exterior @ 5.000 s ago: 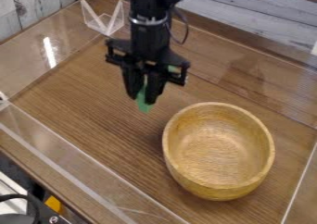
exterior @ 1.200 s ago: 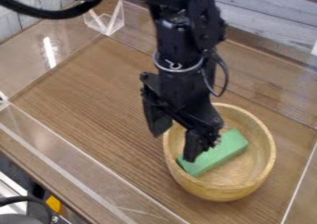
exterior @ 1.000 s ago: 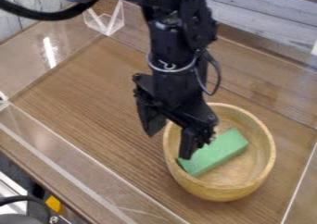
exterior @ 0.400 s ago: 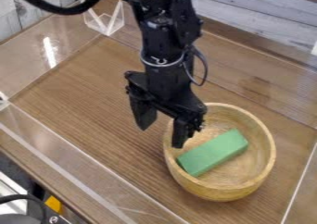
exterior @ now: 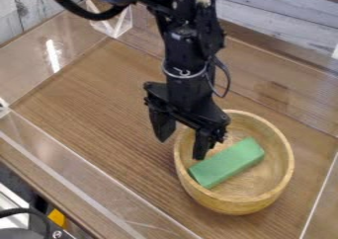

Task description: Put the green block in the brown bowl

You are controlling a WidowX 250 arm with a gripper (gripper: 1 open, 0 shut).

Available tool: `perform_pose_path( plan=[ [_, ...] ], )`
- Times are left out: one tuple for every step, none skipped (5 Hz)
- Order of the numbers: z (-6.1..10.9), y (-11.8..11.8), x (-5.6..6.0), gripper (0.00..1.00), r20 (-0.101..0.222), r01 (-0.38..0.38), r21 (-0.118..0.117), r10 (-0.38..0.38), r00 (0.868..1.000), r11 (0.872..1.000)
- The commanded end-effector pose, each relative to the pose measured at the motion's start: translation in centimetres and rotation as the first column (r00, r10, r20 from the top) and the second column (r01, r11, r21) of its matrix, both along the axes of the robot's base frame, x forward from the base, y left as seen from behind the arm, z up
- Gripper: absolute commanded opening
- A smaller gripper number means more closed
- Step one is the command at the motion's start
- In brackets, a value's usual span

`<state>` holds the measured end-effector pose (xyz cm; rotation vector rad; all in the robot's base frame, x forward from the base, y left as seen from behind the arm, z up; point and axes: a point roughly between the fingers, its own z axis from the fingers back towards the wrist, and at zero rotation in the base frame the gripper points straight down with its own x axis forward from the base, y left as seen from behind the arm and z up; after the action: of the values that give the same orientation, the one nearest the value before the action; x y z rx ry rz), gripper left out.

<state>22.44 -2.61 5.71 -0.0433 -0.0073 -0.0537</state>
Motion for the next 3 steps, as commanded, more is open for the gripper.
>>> perform_pose_path(
  plan=[
    [-0.10,-0.24,1.52,0.00,0.039,0.038,0.001,-0.038,0.999,0.999],
    [-0.76,-0.37,2.14,0.00,0.038,0.067,0.007,-0.067,0.997,0.998],
    [-0.29,0.30,2.42,0.00,0.034,0.051,0.010,-0.051,0.998,0.999]
  ],
)
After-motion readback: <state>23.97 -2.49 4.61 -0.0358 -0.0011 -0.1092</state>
